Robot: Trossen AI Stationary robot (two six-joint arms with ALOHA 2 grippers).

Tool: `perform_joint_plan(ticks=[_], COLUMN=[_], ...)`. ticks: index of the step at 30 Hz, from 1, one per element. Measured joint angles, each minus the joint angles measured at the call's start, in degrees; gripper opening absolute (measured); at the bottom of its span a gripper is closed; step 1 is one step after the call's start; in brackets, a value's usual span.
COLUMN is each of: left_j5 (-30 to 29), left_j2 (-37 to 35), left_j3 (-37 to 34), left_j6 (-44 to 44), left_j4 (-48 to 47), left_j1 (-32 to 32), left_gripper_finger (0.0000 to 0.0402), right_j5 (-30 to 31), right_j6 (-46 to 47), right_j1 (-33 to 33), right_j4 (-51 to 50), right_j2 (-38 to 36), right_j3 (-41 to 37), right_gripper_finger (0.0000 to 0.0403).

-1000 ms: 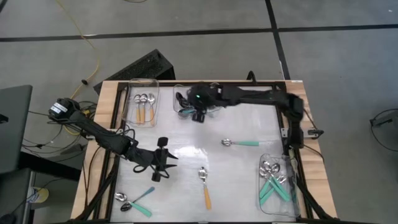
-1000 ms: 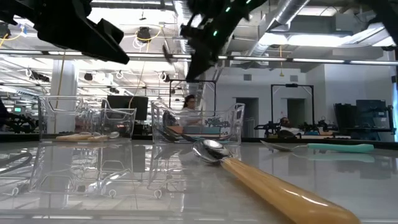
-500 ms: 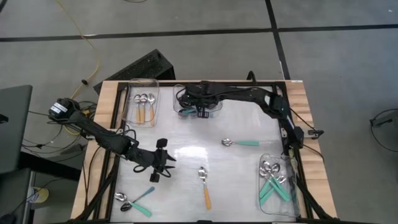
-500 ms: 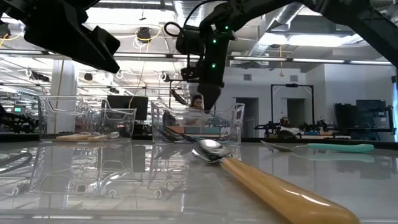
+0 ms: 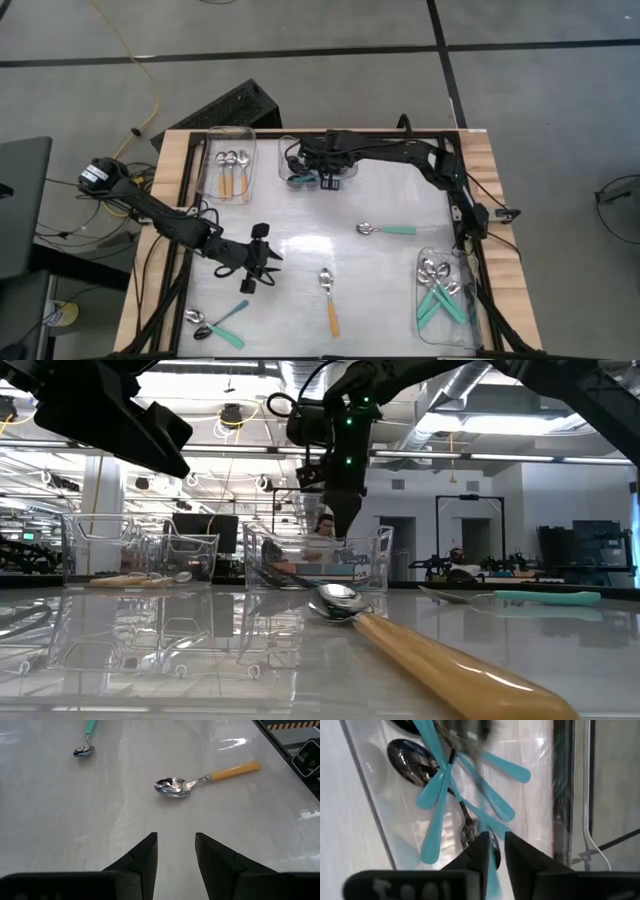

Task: Sort silverware by color (type)
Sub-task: Put the blue spoon into the top middle transparent bin, then put the green spoon into the bottom transparent bin

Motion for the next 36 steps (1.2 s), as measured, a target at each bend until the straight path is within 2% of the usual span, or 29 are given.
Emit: perform_joint_plan(ticks=[5,11,15,20,22,26,29,31,34,36], left_j5=[0.0,2.3,8.9,20.1,22.3,21.9,18.3,14.5,9.7,7.4], left_j2=[0.0,0.0,0.0,0.0,0.0,0.0,0.0,0.0,0.0,0.0], left_j3=[0.0,0.0,1.1,3.4,3.5,3.5,3.5,3.5,3.5,3.5], left_j6=[-0.6,-2.4,-9.3,-25.3,-30.1,-34.3,-35.4,-34.6,-30.0,-26.2], left_j4=[0.0,0.0,-3.9,-11.9,-12.3,-12.4,-12.4,-12.5,-12.4,-12.4], left_j1=[0.0,0.0,-0.1,-1.5,-3.3,-8.3,-11.2,-12.4,-13.1,-13.1], left_gripper_finger=[0.0118,0.0118,0.0118,0.0118,0.0118,0.0118,0.0118,0.0118,0.0118,0.0118], right_j5=[0.6,0.0,-0.7,-5.8,-6.3,-6.3,-6.3,-6.1,-6.2,-6.3], right_j6=[-0.3,3.5,8.2,13.4,14.9,19.4,26.5,31.8,41.4,47.0], right_j1=[0.2,1.1,4.3,10.0,13.2,21.0,27.6,31.9,37.4,39.9], right_j4=[-0.3,-7.3,-12.5,-17.5,-17.6,-17.5,-13.7,-6.1,5.5,6.2], right_j2=[0.0,-0.2,-2.6,-7.1,-8.7,-13.1,-17.0,-19.7,-21.8,-21.8], right_j3=[0.2,7.8,11.8,11.6,9.7,2.2,-6.8,-13.6,-21.9,-24.6], right_gripper_finger=[0.0148,0.0195,0.0202,0.0199,0.0197,0.0194,0.0194,0.0194,0.0194,0.0194])
